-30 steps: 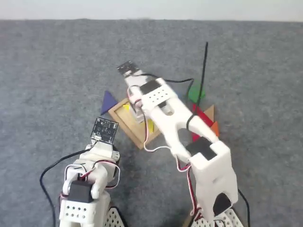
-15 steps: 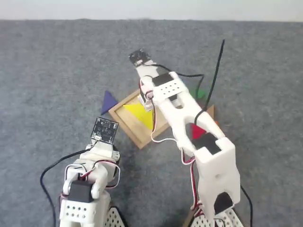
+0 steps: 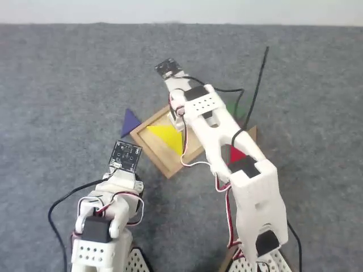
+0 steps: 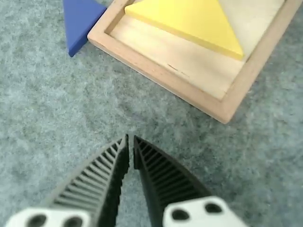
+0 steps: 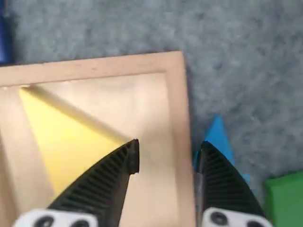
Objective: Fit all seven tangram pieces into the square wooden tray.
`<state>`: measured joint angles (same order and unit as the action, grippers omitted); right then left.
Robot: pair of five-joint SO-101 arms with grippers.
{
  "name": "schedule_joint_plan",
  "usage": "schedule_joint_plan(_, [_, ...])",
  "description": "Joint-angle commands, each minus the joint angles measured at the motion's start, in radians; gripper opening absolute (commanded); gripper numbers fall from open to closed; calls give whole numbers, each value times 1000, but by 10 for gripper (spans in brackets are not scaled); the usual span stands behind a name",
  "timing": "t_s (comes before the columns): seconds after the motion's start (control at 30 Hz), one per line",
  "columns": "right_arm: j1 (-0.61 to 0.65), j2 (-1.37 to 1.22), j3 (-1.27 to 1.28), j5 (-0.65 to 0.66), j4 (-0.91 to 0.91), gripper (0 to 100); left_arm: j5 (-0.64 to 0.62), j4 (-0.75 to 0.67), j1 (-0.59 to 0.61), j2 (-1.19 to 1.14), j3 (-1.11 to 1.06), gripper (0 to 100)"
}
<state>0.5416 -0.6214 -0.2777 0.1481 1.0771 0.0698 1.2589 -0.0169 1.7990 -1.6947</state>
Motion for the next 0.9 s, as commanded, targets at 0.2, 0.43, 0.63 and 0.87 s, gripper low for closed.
schedule_joint_plan(0.2, [91,10,-40,8,97,205,2,2,0,17,10,19])
schedule_joint_plan(0.43, [120,28,-14,11,102,205,2,2,0,17,10,19])
schedule_joint_plan(0.63, [202,133,106,12,65,205,2,2,0,17,10,19])
schedule_joint_plan(0.87, [203,225,238,14,-10,205,2,2,0,17,10,19])
